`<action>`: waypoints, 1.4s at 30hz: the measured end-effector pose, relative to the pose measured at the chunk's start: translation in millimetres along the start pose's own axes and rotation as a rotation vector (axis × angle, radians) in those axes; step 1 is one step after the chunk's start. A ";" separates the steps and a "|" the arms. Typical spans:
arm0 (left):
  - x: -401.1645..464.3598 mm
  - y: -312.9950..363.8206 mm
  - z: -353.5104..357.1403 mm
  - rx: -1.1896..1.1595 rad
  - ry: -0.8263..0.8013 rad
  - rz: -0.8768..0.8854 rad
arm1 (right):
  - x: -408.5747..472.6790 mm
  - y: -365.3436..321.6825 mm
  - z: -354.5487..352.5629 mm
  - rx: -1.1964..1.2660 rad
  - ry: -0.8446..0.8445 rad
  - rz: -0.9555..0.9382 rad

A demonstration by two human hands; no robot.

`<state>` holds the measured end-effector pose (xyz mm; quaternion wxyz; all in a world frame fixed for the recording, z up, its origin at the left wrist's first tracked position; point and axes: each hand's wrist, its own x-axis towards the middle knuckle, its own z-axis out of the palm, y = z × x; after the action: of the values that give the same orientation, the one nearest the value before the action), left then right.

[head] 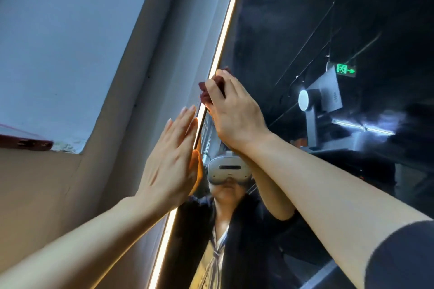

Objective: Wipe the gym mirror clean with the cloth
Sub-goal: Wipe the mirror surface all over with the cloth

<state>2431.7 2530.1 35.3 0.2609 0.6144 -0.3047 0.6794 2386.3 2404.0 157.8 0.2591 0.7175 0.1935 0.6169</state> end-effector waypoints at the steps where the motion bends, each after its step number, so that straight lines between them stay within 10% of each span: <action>1: 3.8 0.7 0.2 -0.001 -0.005 -0.003 | 10.7 10.2 -4.8 -0.011 -0.011 0.048; 9: 4.5 15.4 13.5 0.047 0.018 0.064 | 4.5 81.6 -26.3 -0.071 0.194 0.533; 18: -42.7 66.8 24.9 -0.165 -0.066 -0.081 | -160.0 19.0 -32.3 0.026 -0.140 -0.162; 25: -68.4 69.5 30.0 -0.150 -0.178 -0.054 | -106.5 50.4 -33.6 -0.013 0.128 0.419; 33: -86.4 86.6 22.6 -0.081 -0.243 0.051 | -262.7 -6.4 -46.6 0.061 -0.181 -0.149; 38: -99.5 110.1 24.9 -0.053 -0.310 0.139 | -198.9 41.6 -50.6 -0.028 0.012 0.335; 42: -113.7 129.6 29.2 -0.105 -0.312 0.148 | -264.5 -10.5 -40.9 -0.021 0.029 0.245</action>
<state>2369.4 2423.0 -88.0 0.1917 0.6737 -0.4209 0.5764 2303.0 2259.7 -52.0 0.1863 0.7242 0.1017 0.6561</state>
